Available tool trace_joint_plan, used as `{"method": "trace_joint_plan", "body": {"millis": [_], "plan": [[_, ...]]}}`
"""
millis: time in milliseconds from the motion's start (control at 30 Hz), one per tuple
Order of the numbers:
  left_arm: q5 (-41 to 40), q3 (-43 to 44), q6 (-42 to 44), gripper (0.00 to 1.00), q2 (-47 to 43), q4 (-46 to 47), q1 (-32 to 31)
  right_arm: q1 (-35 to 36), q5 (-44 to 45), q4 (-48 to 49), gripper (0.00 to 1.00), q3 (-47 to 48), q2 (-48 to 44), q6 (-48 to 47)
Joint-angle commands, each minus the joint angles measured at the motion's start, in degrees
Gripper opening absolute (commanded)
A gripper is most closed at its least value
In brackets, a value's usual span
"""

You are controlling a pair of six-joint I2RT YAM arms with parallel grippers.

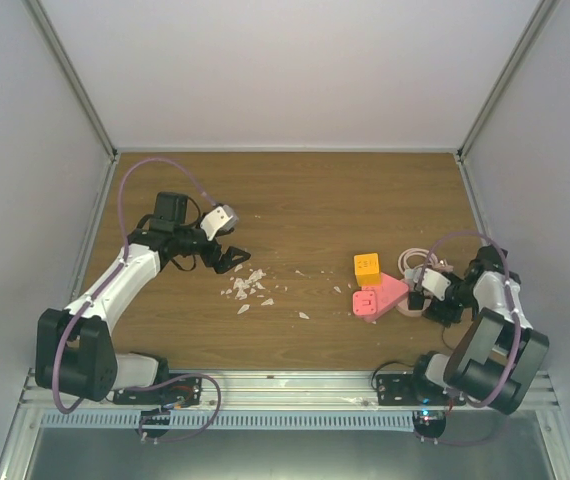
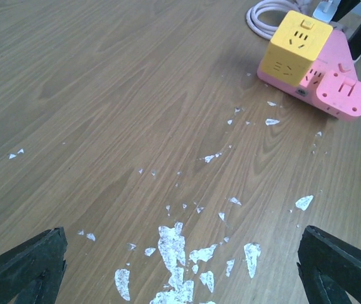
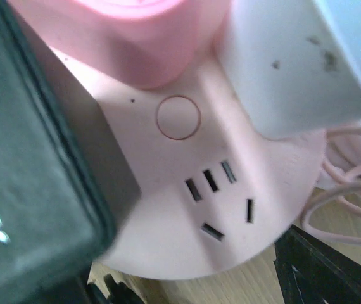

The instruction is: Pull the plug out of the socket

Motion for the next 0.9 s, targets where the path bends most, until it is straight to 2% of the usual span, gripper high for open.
{"method": "trace_joint_plan", "body": {"millis": [0,333,567,867], "plan": [[-2.4,-1.5,-1.6,0.99,-2.3,4.6,-0.4,4.3,-3.4,4.3,0.77,-0.8,1.3,4.1],[-3.3,-2.1,-4.1,0.99,-2.7,6.1,-0.4,16.4,-5.5,11.7,0.73,-1.7,3.7,13.8],[-2.6,-2.5,-3.9,0.99,-3.4,6.3,-0.2,24.8,-7.1,15.1,0.73,1.7,8.8,19.3],[-1.5,-2.2,-2.9,0.99,-3.3,5.0,-0.2,39.2,-6.7,20.9,0.74,3.8,13.9,25.8]]}}
